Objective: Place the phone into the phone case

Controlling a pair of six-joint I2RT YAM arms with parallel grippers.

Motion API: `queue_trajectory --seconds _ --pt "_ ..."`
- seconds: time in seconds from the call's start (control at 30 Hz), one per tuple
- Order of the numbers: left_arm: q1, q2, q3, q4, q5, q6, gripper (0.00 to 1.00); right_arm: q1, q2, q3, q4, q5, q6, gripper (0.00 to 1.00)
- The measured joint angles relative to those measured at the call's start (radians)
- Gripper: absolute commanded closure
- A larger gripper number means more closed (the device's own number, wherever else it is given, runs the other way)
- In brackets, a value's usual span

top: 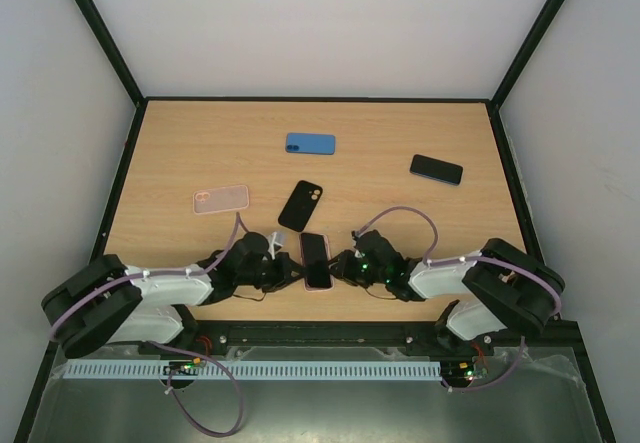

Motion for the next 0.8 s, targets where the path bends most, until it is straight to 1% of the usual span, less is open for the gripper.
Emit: queue_trajectory --seconds 0.13,0.27,0.37,0.5,0.57,0.63,0.8 --pt "0.000 -0.001 0.015 -0.042 -0.013 0.019 0.84 0.005 -0.006 0.000 -0.004 0.013 -0.013 0.70" --pt "0.000 -0.013 0.016 -0.102 -0.051 0.038 0.80 0.017 -0.066 0.033 -0.122 0.088 -0.072 0.68" --pt "0.000 -0.021 0.025 -0.138 -0.079 0.056 0.79 0.012 -0.119 0.049 -0.207 0.158 -0.115 0.70" --pt "0.001 -0.019 0.053 -0.177 -0.102 0.084 0.78 -0.021 -0.144 0.063 -0.264 0.206 -0.164 0.76" --pt "0.002 -0.014 0.070 -0.189 -0.113 0.095 0.76 -0.041 -0.137 0.063 -0.270 0.206 -0.183 0.80" --pt "0.003 -0.008 0.081 -0.199 -0.123 0.102 0.74 -0.051 -0.118 0.069 -0.270 0.198 -0.197 0.82" --pt "0.010 0.030 0.101 -0.216 -0.150 0.123 0.74 -0.054 -0.054 0.081 -0.233 0.145 -0.202 0.82"
